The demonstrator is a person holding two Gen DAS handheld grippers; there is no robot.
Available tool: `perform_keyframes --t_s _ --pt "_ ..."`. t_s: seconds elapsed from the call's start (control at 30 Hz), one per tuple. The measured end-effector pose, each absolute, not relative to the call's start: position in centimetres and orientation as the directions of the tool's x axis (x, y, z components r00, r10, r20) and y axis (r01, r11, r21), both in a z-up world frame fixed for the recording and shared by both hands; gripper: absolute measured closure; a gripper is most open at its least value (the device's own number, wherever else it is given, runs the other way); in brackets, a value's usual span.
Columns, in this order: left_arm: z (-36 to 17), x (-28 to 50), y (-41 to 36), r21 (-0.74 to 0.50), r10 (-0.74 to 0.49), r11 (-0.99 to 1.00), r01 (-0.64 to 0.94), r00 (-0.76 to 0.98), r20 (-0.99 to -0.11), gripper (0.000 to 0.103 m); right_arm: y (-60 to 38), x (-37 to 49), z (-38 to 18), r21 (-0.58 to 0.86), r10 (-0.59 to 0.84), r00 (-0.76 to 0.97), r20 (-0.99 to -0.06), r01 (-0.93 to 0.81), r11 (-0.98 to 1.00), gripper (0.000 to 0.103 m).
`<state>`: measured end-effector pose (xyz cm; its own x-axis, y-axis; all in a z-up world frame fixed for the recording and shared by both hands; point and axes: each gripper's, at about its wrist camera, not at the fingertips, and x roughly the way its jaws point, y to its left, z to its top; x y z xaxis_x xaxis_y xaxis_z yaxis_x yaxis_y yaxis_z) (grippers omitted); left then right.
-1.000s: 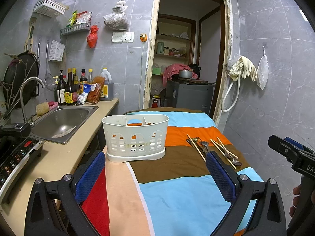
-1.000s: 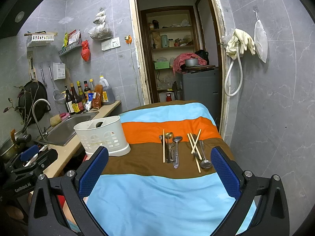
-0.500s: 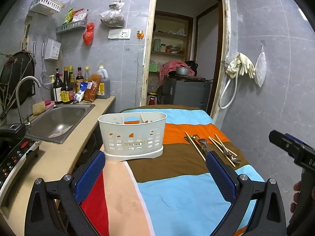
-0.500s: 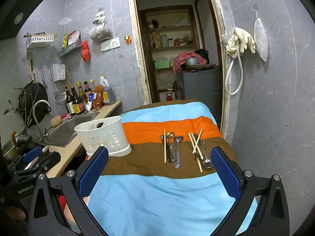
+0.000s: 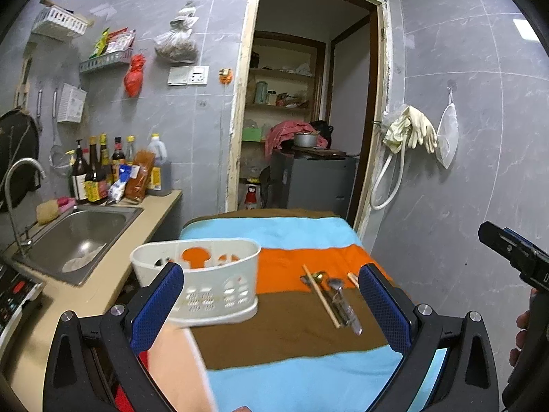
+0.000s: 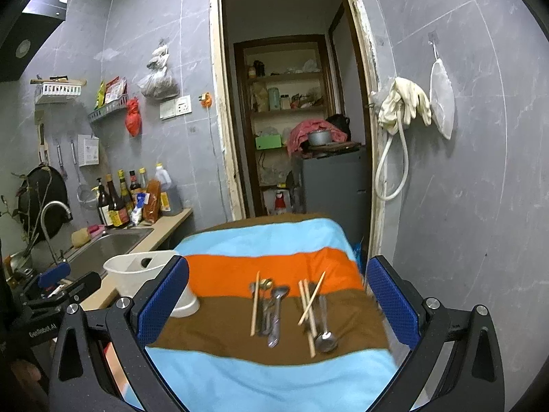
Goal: Organize utensils
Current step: 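Lower both tools toward the row of utensils on the striped cloth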
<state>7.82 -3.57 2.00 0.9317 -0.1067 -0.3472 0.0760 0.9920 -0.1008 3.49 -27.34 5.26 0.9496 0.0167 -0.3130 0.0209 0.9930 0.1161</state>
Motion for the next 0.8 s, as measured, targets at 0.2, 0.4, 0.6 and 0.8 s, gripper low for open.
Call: perform_keyframes --t_s 0.2,0.4,0.6,0.8 --pt "2.4 11.0 -6.0 -0.095 -0.100 0.993 0.073 0.937 -0.333 0.000 -29.8 6.9 6.1 0.103 0.018 0.956 -0.293 0.013 0.995 0.001" --pt "1.8 14.6 -8.3 -0.082 -0.080 0.995 0.055 0.935 -0.346 0.000 -31.9 10.8 5.1 0.127 0.048 0.949 -0.312 -0.008 0.992 0.001" --pt "-0.3 18.3 -10.4 -0.100 -0.115 0.992 0.078 0.887 -0.447 0.000 -34.3 15.4 2.3 0.158 0.068 0.919 -0.389 -0.006 0.987 0.001" --pt "-3.1 21.5 -11.7 -0.099 -0.098 0.994 0.054 0.841 -0.531 0.000 -36.4 19.8 -1.0 0.194 0.108 0.871 -0.480 -0.015 0.981 0.001"
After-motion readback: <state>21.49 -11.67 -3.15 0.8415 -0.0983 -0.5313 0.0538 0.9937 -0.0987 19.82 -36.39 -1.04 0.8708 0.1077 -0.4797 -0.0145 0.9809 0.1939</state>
